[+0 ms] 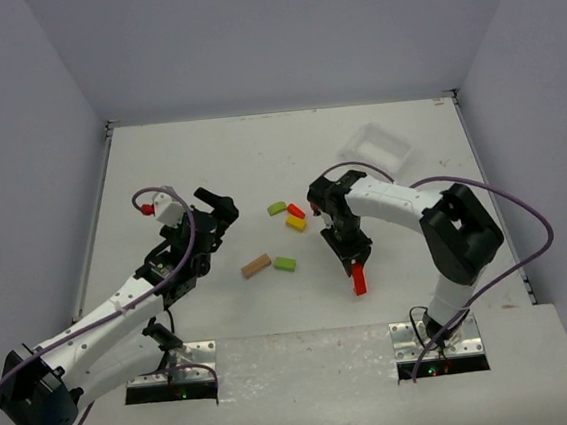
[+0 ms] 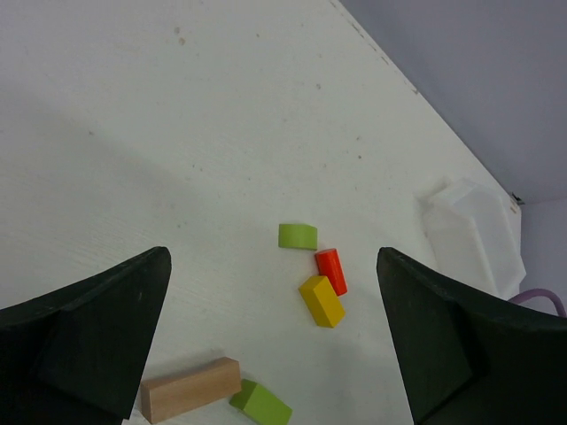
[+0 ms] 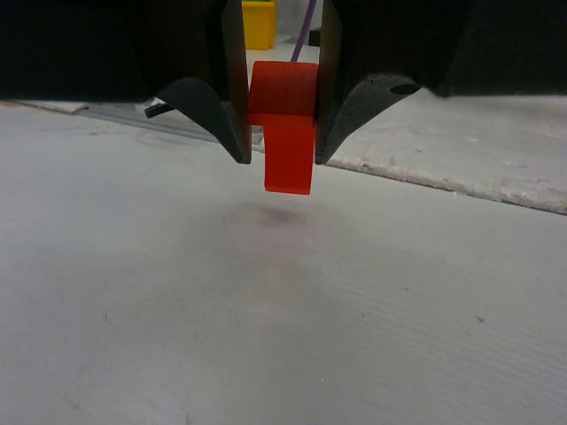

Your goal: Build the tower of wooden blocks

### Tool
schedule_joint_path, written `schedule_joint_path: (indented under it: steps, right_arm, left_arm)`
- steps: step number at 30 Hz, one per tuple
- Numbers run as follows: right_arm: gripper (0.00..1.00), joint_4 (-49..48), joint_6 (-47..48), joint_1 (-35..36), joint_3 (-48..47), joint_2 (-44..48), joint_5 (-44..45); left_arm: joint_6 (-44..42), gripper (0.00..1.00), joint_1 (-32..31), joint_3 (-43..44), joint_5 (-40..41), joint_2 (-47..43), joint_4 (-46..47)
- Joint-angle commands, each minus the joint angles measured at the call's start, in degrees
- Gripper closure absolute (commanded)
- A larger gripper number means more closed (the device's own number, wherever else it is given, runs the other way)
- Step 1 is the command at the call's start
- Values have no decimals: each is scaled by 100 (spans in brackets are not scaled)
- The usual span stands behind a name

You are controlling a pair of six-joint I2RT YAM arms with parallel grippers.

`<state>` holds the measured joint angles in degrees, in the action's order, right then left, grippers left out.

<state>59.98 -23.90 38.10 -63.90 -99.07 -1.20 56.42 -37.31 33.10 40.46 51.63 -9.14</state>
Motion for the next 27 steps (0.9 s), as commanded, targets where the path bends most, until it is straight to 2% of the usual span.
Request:
schedule_joint_path:
  steps: [1, 9, 16, 24, 27]
  right_arm:
    - [100, 427, 333, -204, -617, -712, -191]
    - [99, 454, 744, -505, -1454, -1725, -180]
    - [74, 454, 798, -637, -2048, -2292, -106]
    - [41, 445, 781, -673, -2465, -2372, 75]
    - [37, 383, 781, -679, -2577, -2305, 100]
  left_arm:
    - [-394, 0, 207, 6, -170, 212, 478]
    - [-473, 0, 322, 31, -292, 269, 440]
    - [-465, 0, 330, -39, -97, 208, 421]
    - [-578, 0, 347, 2, -109, 259, 424]
    - [-603, 0, 339, 34, -36, 268, 334]
